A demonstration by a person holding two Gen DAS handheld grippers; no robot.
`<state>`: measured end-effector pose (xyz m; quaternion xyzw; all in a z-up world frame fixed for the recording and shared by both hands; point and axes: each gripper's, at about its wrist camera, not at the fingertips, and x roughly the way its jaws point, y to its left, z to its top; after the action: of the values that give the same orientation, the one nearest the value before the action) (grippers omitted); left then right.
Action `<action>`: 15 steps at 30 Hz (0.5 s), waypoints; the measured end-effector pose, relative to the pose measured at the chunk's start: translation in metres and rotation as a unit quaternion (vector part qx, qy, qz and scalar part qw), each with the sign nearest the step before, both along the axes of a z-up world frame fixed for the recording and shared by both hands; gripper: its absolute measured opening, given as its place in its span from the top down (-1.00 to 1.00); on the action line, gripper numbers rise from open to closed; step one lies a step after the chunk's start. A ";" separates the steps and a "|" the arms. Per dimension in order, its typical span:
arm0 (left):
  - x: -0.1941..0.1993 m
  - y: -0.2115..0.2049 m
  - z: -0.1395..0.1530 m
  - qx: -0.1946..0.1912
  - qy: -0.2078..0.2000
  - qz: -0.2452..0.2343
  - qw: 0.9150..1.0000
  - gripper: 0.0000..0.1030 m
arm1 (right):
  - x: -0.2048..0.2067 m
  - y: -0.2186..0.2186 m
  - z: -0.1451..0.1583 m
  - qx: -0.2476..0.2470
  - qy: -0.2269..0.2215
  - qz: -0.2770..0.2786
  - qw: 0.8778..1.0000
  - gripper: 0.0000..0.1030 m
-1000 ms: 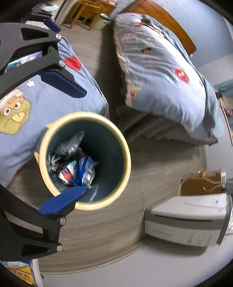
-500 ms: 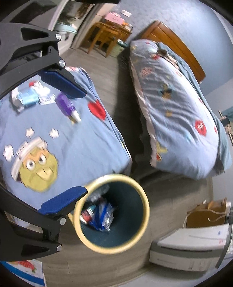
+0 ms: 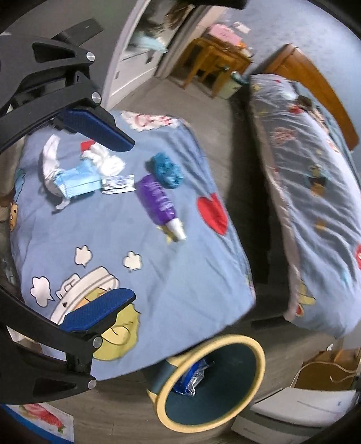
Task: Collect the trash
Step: 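Move both tools back over the cushion toward the remaining trash, then grasp a white tissue with left tool while right tool grasps blue face mask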
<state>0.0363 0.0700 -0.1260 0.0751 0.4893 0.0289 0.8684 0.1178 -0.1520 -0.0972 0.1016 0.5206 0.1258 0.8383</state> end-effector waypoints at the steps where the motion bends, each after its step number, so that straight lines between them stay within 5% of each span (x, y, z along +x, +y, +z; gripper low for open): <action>1: -0.001 0.005 -0.001 0.003 0.000 0.006 1.000 -0.86 | -0.001 0.003 -0.004 -0.002 0.005 0.002 1.000 -0.88; 3: -0.005 0.022 -0.003 -0.009 0.000 0.026 1.000 -0.86 | -0.005 0.014 -0.017 -0.003 0.021 0.015 1.000 -0.86; 7: -0.007 0.043 0.000 -0.038 -0.003 0.054 0.998 -0.86 | -0.013 0.040 -0.046 -0.008 0.061 0.064 0.996 -0.37; 13: -0.009 0.037 0.002 -0.042 -0.008 0.031 0.999 -0.86 | -0.023 0.076 -0.090 0.004 0.121 0.115 0.986 0.12; 14: -0.010 0.036 0.002 -0.040 -0.008 0.025 0.999 -0.86 | -0.023 0.079 -0.095 0.008 0.130 0.118 0.984 0.24; 15: -0.010 0.036 0.001 -0.040 -0.007 0.022 0.999 -0.86 | -0.023 0.080 -0.097 0.011 0.134 0.119 0.984 0.59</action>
<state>0.0264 0.1057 -0.1249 0.0294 0.4857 0.0290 0.8731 0.0948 -0.0716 -0.1946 0.0639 0.6355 0.2156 0.7386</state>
